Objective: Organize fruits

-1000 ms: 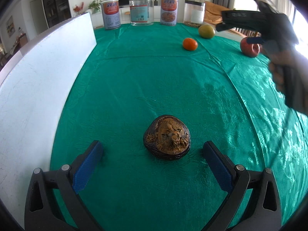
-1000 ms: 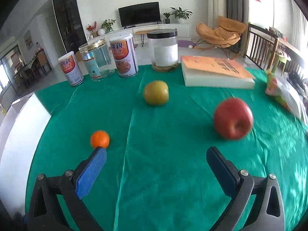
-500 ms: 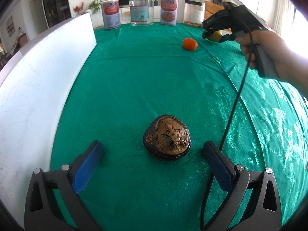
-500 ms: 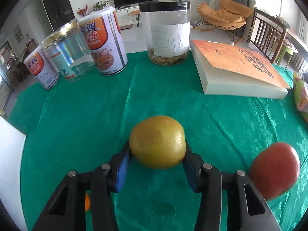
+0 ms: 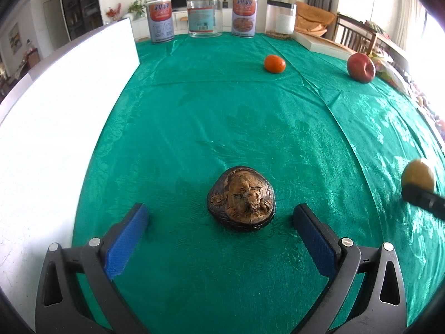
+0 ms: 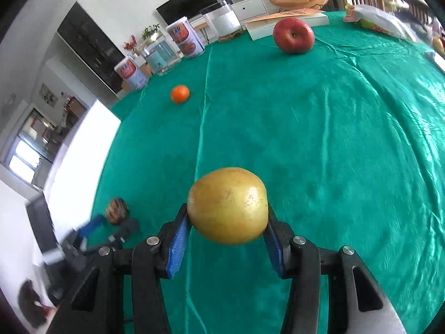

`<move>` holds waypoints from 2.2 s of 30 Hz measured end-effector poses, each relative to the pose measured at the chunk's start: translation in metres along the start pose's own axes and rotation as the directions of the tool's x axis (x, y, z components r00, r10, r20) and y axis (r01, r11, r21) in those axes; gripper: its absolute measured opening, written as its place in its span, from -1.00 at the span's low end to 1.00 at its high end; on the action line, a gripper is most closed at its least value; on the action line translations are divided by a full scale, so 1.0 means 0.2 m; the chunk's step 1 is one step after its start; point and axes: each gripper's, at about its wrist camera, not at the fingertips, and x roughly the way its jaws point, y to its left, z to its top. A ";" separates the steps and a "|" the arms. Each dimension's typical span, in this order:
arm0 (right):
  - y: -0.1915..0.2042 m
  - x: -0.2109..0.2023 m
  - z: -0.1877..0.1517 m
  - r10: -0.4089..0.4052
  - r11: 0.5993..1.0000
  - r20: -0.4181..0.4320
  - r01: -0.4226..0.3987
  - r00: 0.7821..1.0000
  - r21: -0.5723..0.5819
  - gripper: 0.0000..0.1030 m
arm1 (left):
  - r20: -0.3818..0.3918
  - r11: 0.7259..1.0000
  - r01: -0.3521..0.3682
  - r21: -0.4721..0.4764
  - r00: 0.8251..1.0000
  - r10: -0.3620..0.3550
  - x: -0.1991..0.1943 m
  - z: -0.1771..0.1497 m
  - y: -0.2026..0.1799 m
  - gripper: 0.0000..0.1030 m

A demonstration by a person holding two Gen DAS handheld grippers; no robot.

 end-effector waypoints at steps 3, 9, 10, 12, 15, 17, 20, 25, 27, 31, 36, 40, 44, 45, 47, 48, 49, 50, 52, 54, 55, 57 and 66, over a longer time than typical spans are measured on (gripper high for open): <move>0.08 -0.02 -0.07 -0.105 0.988 0.039 0.108 0.994 -0.111 -0.03 | 0.000 1.000 0.000 0.000 1.000 0.000 0.00 0.00 0.00 0.99; -0.10 -0.02 -0.05 0.282 0.937 -0.004 -0.275 0.959 0.215 -0.03 | 0.000 1.000 0.000 0.000 1.000 0.000 0.00 0.00 0.00 0.99; -0.16 -0.01 -0.05 0.335 0.906 -0.001 -0.322 0.942 0.274 -0.03 | 0.000 1.000 0.000 0.000 1.000 0.000 0.00 0.00 0.00 0.99; -0.24 -0.01 -0.06 0.348 0.891 0.019 -0.337 0.937 0.304 -0.03 | 0.000 1.000 0.000 0.000 1.000 0.000 0.00 0.00 0.00 0.99; -0.32 -0.03 -0.10 0.391 0.860 0.056 -0.387 0.919 0.333 -0.03 | 0.000 1.000 0.001 0.000 1.000 -0.001 0.00 0.00 0.00 0.99; -0.36 -0.04 -0.13 0.402 0.844 0.078 -0.402 0.912 0.354 -0.02 | 0.000 1.000 0.001 0.000 1.000 -0.001 0.00 0.00 0.00 0.99; -0.42 -0.06 -0.13 0.410 0.822 0.110 -0.419 0.906 0.385 -0.02 | 0.000 1.000 0.001 0.000 1.000 -0.001 0.00 0.00 0.00 0.99; -0.45 -0.08 -0.11 0.389 0.827 0.119 -0.403 0.913 0.391 0.01 | 0.001 1.000 0.001 0.000 1.000 -0.001 0.00 0.00 0.00 0.99; -0.45 -0.10 -0.12 0.367 0.835 0.128 -0.387 0.921 0.391 0.04 | 0.000 1.000 0.001 0.000 1.000 -0.001 0.00 0.00 0.00 0.99; -0.47 -0.13 -0.12 0.324 0.854 0.139 -0.352 0.936 0.382 0.11 | 0.000 1.000 0.001 0.000 1.000 -0.001 0.00 0.00 0.00 0.99; -0.45 -0.15 -0.11 0.288 0.872 0.154 -0.325 0.945 0.367 0.17 | 0.000 1.000 0.001 0.000 1.000 -0.001 0.00 0.00 0.00 0.99; -0.47 -0.27 -0.11 0.228 0.892 0.206 -0.289 0.952 0.348 0.40 | 0.000 1.000 0.001 0.000 1.000 -0.001 0.00 0.00 0.00 0.99; -0.51 -0.43 -0.09 0.124 0.935 0.236 -0.193 0.964 0.299 0.56 | -0.014 0.999 0.032 0.019 0.999 -0.032 -0.01 -0.01 0.01 0.99; -0.51 -0.46 -0.09 0.092 0.949 0.228 -0.155 0.969 0.275 0.61 | -0.024 0.998 0.049 0.030 0.999 -0.049 -0.03 -0.02 0.02 0.99; -0.48 -0.48 -0.08 0.053 0.975 0.186 -0.091 0.981 0.201 0.64 | -0.024 0.994 0.102 0.030 0.995 -0.102 -0.07 -0.06 0.04 0.98; -0.44 -0.47 -0.09 0.047 0.984 0.157 -0.073 0.986 0.160 0.64 | -0.018 0.992 0.125 0.027 0.992 -0.125 -0.09 -0.08 0.06 0.98; -0.40 -0.46 -0.10 0.054 0.990 0.126 -0.069 0.991 0.120 0.64 | -0.016 0.990 0.138 0.027 0.990 -0.137 -0.11 -0.09 0.07 0.98; -0.35 -0.43 -0.10 0.068 0.994 0.095 -0.076 0.993 0.078 0.64 | -0.014 0.989 0.144 0.032 0.990 -0.144 -0.12 -0.09 0.07 0.98; -0.20 -0.36 -0.11 0.080 0.997 0.044 -0.080 0.996 -0.020 0.64 | -0.006 0.989 0.144 0.044 0.990 -0.144 -0.13 -0.09 0.07 0.97; -0.06 -0.28 -0.12 0.061 0.991 0.021 -0.058 0.998 -0.117 0.64 | 0.002 0.988 0.142 0.064 0.990 -0.142 -0.12 -0.07 0.05 0.95; 0.01 -0.25 -0.11 0.059 0.986 0.019 -0.055 0.998 -0.157 0.64 | 0.005 0.988 0.136 0.070 0.991 -0.137 -0.12 -0.06 0.05 0.95; 0.10 -0.18 -0.10 0.060 0.975 0.008 -0.057 0.998 -0.213 0.64 | 0.016 0.989 0.128 0.076 0.991 -0.130 -0.11 -0.03 0.03 0.93; 0.07 0.00 -0.01 0.115 0.986 -0.040 -0.119 0.993 -0.121 -0.01 | 0.024 0.990 0.098 0.100 0.995 -0.101 -0.04 0.03 -0.01 -0.12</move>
